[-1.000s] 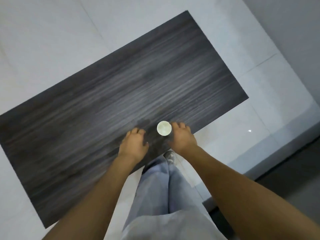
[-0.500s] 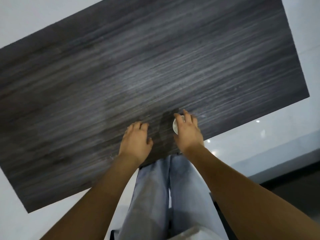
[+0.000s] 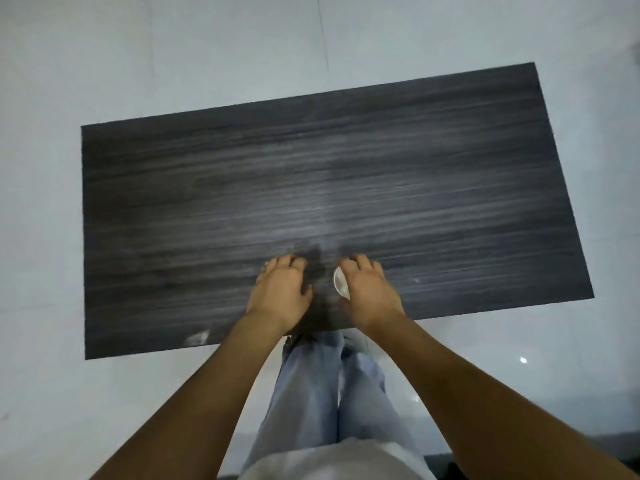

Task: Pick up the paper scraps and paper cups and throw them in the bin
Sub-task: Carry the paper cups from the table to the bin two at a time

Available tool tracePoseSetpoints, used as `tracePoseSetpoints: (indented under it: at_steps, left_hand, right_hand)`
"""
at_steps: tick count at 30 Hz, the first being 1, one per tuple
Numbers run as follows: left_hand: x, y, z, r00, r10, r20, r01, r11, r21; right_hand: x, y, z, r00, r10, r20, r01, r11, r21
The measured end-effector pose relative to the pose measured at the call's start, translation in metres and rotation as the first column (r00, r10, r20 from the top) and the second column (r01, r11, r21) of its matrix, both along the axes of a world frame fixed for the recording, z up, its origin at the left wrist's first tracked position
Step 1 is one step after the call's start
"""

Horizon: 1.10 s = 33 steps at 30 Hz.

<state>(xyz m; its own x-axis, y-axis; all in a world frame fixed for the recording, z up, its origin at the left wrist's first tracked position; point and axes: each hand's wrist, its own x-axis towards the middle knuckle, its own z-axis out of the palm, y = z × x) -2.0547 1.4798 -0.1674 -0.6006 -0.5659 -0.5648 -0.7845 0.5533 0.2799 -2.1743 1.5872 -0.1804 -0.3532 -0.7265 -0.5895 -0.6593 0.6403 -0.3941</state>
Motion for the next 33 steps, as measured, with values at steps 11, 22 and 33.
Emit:
tracePoseSetpoints:
  at_steps: [11,22,33]
  left_hand:
    - [0.143,0.040,0.144,0.902,0.412,-0.125,-0.424,0.901,-0.087]
    - [0.330,0.029,0.215,0.665,0.718,-0.207,-0.746,0.655,-0.122]
    - [0.583,-0.041,0.230,0.636,0.761,-0.130,-0.771,0.621,-0.137]
  right_hand:
    - [0.105,-0.030,0.149,0.922,0.387,-0.004,-0.386,0.919,-0.079]
    - [0.284,-0.102,0.217,0.731,0.680,-0.063,-0.681,0.718,-0.144]
    - [0.497,-0.201,0.229,0.715,0.698,-0.047,-0.697,0.704,-0.139]
